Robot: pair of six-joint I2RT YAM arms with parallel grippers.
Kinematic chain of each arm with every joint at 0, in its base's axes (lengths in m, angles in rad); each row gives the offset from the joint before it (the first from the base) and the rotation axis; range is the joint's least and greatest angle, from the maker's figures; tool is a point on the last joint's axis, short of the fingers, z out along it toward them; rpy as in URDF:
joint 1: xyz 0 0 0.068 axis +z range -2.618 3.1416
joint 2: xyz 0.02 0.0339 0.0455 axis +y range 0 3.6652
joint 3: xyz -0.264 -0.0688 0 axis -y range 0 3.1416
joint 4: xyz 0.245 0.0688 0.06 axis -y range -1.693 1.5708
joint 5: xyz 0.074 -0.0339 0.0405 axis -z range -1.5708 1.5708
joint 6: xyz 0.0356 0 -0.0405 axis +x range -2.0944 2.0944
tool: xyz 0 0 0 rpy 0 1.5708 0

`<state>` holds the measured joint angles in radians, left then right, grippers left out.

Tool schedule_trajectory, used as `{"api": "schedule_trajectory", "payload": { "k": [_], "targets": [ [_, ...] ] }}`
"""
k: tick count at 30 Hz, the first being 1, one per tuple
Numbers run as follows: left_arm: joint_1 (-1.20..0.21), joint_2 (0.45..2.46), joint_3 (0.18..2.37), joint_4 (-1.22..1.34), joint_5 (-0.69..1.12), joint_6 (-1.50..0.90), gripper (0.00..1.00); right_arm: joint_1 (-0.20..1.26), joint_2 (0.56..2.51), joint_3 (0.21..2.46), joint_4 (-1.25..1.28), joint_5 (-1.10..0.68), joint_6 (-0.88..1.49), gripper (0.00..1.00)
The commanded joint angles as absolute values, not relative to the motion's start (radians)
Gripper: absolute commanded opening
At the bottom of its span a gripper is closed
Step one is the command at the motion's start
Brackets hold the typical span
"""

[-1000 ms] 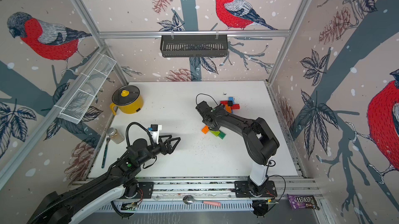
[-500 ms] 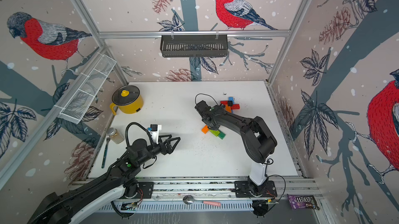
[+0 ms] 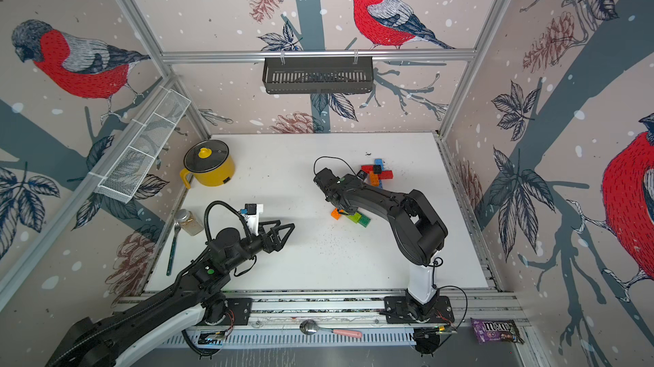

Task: Assemble a small pinwheel with lego
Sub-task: Assemble the lego brick with the lego brick.

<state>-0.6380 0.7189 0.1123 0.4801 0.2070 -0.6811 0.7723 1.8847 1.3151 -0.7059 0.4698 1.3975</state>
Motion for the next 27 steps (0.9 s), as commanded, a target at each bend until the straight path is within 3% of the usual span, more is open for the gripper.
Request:
{"api": "schedule_trajectory", "payload": {
  "k": [1, 15, 27],
  "targets": [
    [-0.638, 0.718, 0.114, 0.492, 0.201, -0.687, 0.97, 0.787, 1.910, 1.306, -0.796, 0.363, 1.423, 0.30],
    [-0.638, 0.716, 0.117, 0.474, 0.186, -0.690, 0.97, 0.803, 1.913, 1.284, -0.837, 0.414, 1.437, 0.29],
    [-0.640, 0.717, 0.116, 0.467, 0.167, -0.688, 0.97, 0.812, 1.935, 1.178, -0.748, 0.345, 1.407, 0.29]
  ]
}}
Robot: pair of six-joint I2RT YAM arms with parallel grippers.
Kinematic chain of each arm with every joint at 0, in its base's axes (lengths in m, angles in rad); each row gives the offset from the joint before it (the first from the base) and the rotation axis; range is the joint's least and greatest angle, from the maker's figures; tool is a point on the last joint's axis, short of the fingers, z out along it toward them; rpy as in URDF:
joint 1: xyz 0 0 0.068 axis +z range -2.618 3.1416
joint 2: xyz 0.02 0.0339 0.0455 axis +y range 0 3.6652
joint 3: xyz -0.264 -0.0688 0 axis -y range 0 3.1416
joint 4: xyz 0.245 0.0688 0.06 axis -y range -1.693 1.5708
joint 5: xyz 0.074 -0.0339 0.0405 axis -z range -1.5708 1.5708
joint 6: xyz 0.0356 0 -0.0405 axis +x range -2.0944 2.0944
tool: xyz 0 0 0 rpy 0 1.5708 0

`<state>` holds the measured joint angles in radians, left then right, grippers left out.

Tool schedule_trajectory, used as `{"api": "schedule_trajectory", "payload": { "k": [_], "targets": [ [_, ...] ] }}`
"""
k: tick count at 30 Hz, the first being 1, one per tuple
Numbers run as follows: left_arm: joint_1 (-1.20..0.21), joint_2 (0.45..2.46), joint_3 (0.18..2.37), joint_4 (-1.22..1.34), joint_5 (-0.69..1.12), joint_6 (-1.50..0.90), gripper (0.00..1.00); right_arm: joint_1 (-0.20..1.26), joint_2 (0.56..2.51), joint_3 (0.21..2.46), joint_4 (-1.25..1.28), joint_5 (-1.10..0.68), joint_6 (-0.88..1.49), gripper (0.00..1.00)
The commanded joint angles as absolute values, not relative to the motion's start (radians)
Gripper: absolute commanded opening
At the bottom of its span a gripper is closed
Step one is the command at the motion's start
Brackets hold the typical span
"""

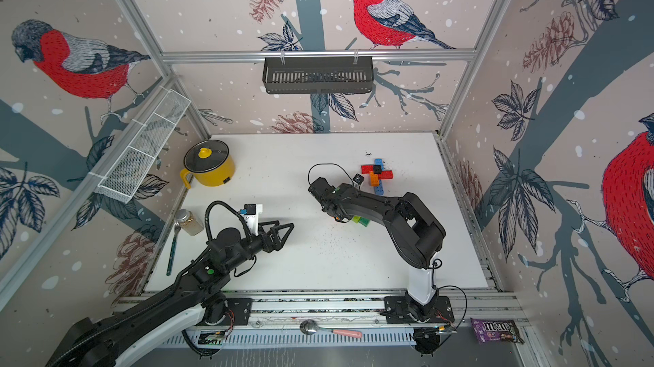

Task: Assemble a small pinwheel with lego
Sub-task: Assemble the lego brick with the lego brick.

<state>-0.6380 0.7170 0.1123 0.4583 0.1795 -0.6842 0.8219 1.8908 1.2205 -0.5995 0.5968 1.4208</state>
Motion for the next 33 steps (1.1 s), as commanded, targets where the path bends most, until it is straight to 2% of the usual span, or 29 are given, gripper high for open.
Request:
{"api": "schedule_trajectory", "payload": {
  "k": [1, 8, 13, 18, 23, 29, 31, 32, 33],
  "targets": [
    [-0.639, 0.715, 0.117, 0.467, 0.167, -0.688, 0.97, 0.808, 1.931, 1.182, -0.750, 0.344, 1.404, 0.29],
    [-0.638, 0.707, 0.116, 0.461, 0.158, -0.685, 0.97, 0.793, 1.878, 1.280, -0.775, 0.375, 1.383, 0.31],
    [-0.640, 0.712, 0.112, 0.465, 0.156, -0.687, 0.97, 0.786, 1.853, 1.327, -0.787, 0.378, 1.402, 0.43],
    [-0.640, 0.712, 0.113, 0.462, 0.155, -0.687, 0.97, 0.778, 1.844, 1.355, -0.793, 0.377, 1.397, 0.48],
    [-0.639, 0.714, 0.114, 0.464, 0.157, -0.686, 0.97, 0.779, 1.800, 1.361, -0.781, 0.410, 1.367, 0.56],
    [-0.639, 0.704, 0.119, 0.457, 0.173, -0.674, 0.97, 0.734, 1.668, 1.251, -0.718, 0.410, 1.207, 0.60],
    [-0.640, 0.691, 0.115, 0.466, 0.191, -0.666, 0.97, 0.695, 1.586, 1.126, -0.626, 0.389, 1.106, 0.56],
    [-0.640, 0.689, 0.112, 0.478, 0.200, -0.666, 0.97, 0.666, 1.538, 1.045, -0.548, 0.350, 1.035, 0.51],
    [-0.640, 0.690, 0.107, 0.493, 0.216, -0.666, 0.97, 0.631, 1.489, 0.969, -0.493, 0.312, 0.997, 0.38]
  ]
}}
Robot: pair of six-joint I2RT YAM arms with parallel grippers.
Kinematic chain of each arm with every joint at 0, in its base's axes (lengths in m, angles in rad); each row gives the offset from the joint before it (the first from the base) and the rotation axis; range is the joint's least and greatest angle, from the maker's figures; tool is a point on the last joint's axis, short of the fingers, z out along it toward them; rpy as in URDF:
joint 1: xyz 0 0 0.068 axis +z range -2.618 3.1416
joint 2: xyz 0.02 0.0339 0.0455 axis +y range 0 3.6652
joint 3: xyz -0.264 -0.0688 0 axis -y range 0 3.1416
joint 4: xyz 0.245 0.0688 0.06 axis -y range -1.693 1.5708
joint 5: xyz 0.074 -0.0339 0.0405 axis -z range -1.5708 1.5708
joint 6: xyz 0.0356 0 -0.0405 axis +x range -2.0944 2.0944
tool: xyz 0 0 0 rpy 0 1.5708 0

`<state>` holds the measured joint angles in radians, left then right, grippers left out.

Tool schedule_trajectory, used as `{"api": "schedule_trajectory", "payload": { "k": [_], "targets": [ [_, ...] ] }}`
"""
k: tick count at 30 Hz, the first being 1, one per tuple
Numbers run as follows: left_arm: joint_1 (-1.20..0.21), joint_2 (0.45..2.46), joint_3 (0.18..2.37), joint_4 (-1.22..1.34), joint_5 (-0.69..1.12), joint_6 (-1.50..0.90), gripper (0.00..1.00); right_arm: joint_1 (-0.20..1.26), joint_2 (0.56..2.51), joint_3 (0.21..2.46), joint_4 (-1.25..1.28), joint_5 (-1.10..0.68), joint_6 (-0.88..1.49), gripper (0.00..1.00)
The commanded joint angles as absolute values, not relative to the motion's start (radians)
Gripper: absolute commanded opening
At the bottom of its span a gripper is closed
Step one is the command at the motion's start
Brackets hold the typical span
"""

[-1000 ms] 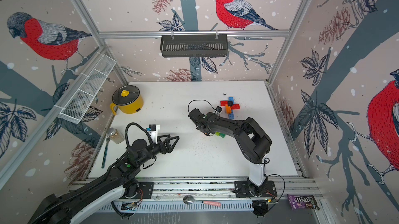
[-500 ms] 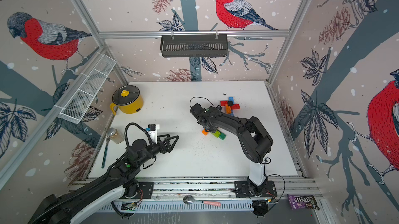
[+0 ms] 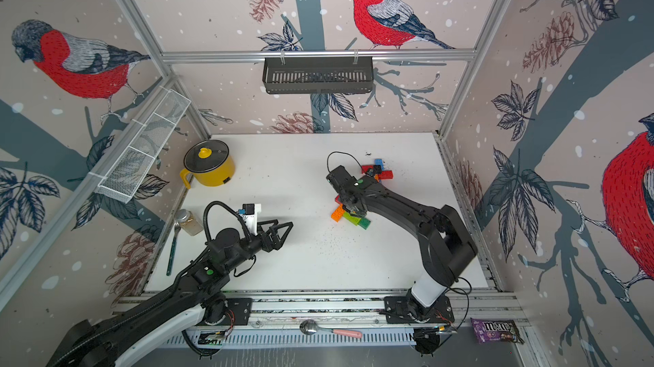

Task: Assemble a small pinwheel with lego
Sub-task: Assemble the lego brick with the lego brick, then adjust the lego brick at the center of the board.

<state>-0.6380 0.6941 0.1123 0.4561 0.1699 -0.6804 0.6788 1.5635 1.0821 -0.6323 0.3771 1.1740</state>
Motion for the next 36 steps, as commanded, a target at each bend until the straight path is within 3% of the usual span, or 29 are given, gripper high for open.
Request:
{"api": "schedule_trajectory", "payload": {
  "k": [1, 6, 11, 17, 29, 36],
  "targets": [
    [-0.640, 0.696, 0.105, 0.510, 0.235, -0.668, 0.97, 0.599, 1.451, 0.906, -0.446, 0.275, 0.974, 0.31],
    [-0.644, 0.809, 0.135, 0.557, 0.335, -0.675, 0.98, 0.503, 1.327, 0.713, -0.261, 0.187, 0.893, 0.25],
    [-0.653, 0.965, 0.206, 0.583, 0.443, -0.671, 0.97, 0.463, 1.428, 0.725, -0.210, 0.129, 0.813, 0.25],
    [-0.656, 1.010, 0.244, 0.575, 0.411, -0.685, 0.97, 0.458, 1.503, 0.716, -0.145, 0.082, 0.778, 0.25],
    [-0.657, 0.873, 0.288, 0.444, 0.130, -0.689, 0.97, 0.553, 1.434, 0.638, -0.097, 0.031, 0.828, 0.24],
    [-0.656, 0.845, 0.434, 0.234, -0.101, -0.668, 0.97, 0.496, 1.318, 0.637, -0.125, 0.039, 0.801, 0.30]
  ]
}}
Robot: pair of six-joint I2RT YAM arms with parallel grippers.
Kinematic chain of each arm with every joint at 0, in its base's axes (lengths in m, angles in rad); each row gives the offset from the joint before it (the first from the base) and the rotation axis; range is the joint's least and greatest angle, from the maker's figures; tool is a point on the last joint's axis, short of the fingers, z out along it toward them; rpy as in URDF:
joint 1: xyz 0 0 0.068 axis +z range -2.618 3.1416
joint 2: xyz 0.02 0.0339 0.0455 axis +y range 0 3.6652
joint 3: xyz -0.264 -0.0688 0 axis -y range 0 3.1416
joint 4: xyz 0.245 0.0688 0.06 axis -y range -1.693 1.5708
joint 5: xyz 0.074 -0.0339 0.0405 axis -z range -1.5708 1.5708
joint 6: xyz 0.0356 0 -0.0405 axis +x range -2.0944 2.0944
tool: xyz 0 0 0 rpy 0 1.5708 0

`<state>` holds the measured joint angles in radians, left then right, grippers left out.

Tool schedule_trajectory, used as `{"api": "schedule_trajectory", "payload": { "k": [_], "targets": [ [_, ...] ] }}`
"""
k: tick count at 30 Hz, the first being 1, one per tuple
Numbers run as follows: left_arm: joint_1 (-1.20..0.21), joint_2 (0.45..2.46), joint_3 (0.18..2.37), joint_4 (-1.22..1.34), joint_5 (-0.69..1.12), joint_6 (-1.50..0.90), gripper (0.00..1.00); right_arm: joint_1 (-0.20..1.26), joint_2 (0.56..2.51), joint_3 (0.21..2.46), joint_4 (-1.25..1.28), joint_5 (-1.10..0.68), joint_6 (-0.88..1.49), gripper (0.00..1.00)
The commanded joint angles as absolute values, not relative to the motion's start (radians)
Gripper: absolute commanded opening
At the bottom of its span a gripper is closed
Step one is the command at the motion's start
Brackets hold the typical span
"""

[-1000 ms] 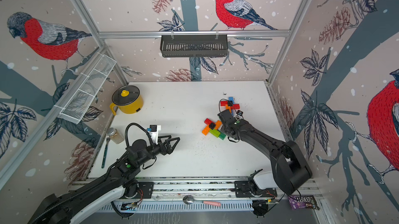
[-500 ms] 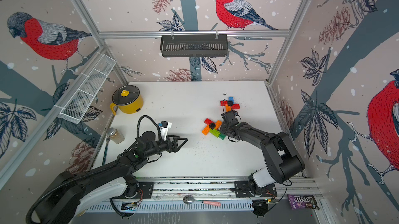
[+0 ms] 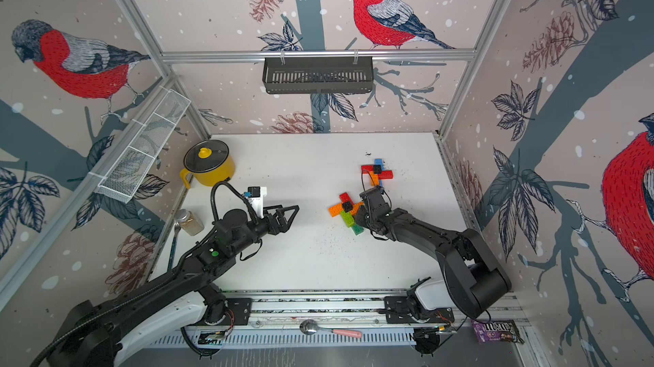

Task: Assemble a small pinwheel with lego
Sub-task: Adjust the lego brick at the center of the board, then reset both arms

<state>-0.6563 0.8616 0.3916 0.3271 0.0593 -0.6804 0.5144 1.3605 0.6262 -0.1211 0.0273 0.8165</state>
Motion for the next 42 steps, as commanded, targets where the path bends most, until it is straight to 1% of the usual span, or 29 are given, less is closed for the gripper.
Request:
{"api": "schedule_trajectory", "payload": {
  "k": [1, 2, 3, 5, 9, 11, 12, 15, 19, 21, 24, 25, 28, 29, 30, 31, 33, 35, 36, 37, 38, 39, 41, 42],
  "targets": [
    [-0.657, 0.836, 0.446, 0.206, -0.170, -0.666, 0.97, 0.486, 1.296, 0.649, -0.146, 0.058, 0.785, 0.35],
    [-0.655, 0.828, 0.456, 0.182, -0.263, -0.663, 0.97, 0.472, 1.269, 0.666, -0.167, 0.083, 0.762, 0.43],
    [-0.655, 0.820, 0.464, 0.155, -0.361, -0.660, 0.97, 0.453, 1.258, 0.681, -0.181, 0.100, 0.734, 0.54],
    [-0.651, 0.809, 0.483, 0.093, -0.544, -0.677, 0.97, 0.415, 1.210, 0.710, -0.190, 0.137, 0.678, 0.71],
    [-0.623, 0.805, 0.472, 0.070, -0.828, -0.655, 0.97, 0.318, 1.171, 0.724, -0.141, 0.156, 0.621, 0.98],
    [-0.611, 0.805, 0.451, 0.085, -0.937, -0.663, 0.98, 0.276, 1.160, 0.709, -0.087, 0.153, 0.611, 0.99],
    [-0.603, 0.805, 0.432, 0.130, -0.973, -0.627, 0.97, 0.250, 1.158, 0.701, -0.069, 0.153, 0.611, 0.99],
    [-0.548, 0.819, 0.382, 0.260, -0.992, -0.496, 0.98, 0.182, 1.143, 0.677, -0.020, 0.133, 0.599, 0.99],
    [-0.438, 0.887, 0.356, 0.337, -0.991, -0.433, 0.98, 0.112, 1.098, 0.628, 0.029, 0.091, 0.596, 1.00],
    [-0.384, 0.920, 0.340, 0.405, -0.944, -0.360, 0.98, 0.088, 1.080, 0.614, 0.002, 0.147, 0.611, 0.99],
    [-0.306, 1.005, 0.270, 0.625, -0.845, -0.263, 0.98, 0.033, 1.053, 0.574, -0.004, 0.239, 0.615, 0.99],
    [-0.289, 1.037, 0.245, 0.705, -0.805, -0.232, 0.97, 0.014, 1.043, 0.552, 0.021, 0.238, 0.600, 0.99],
    [-0.265, 1.192, 0.179, 0.991, -0.738, -0.115, 0.97, -0.049, 1.024, 0.475, 0.151, 0.158, 0.522, 0.99],
    [-0.263, 1.264, 0.165, 1.116, -0.738, -0.065, 0.99, -0.066, 1.022, 0.448, 0.198, 0.150, 0.507, 0.99],
    [-0.266, 1.319, 0.165, 1.204, -0.728, -0.016, 0.98, -0.082, 1.022, 0.417, 0.248, 0.146, 0.489, 1.00],
    [-0.266, 1.344, 0.177, 1.218, -0.672, 0.038, 0.98, -0.095, 1.022, 0.386, 0.314, 0.126, 0.461, 1.00],
    [-0.230, 1.406, 0.203, 1.212, -0.533, 0.054, 0.99, -0.108, 1.025, 0.306, 0.483, 0.104, 0.396, 0.99],
    [-0.213, 1.489, 0.169, 1.390, -0.545, 0.065, 0.99, -0.113, 1.029, 0.249, 0.599, 0.118, 0.358, 0.99],
    [-0.196, 1.488, 0.150, 1.410, -0.538, 0.044, 0.99, -0.109, 1.031, 0.225, 0.653, 0.130, 0.321, 0.99],
    [-0.169, 1.475, 0.145, 1.378, -0.513, 0.003, 0.98, -0.107, 1.040, 0.203, 0.714, 0.139, 0.296, 1.00],
    [-0.120, 1.471, 0.160, 1.317, -0.450, -0.055, 0.98, -0.109, 1.045, 0.197, 0.736, 0.157, 0.286, 0.99],
    [-0.096, 1.490, 0.191, 1.284, -0.431, -0.072, 0.97, -0.107, 1.050, 0.194, 0.759, 0.171, 0.263, 0.99],
    [-0.091, 1.508, 0.286, 1.118, -0.414, -0.075, 0.98, -0.104, 1.093, 0.173, 0.837, 0.203, 0.232, 1.00],
    [-0.080, 1.511, 0.269, 1.154, -0.392, -0.072, 0.97, -0.104, 1.125, 0.165, 0.866, 0.217, 0.212, 0.99]
  ]
}}
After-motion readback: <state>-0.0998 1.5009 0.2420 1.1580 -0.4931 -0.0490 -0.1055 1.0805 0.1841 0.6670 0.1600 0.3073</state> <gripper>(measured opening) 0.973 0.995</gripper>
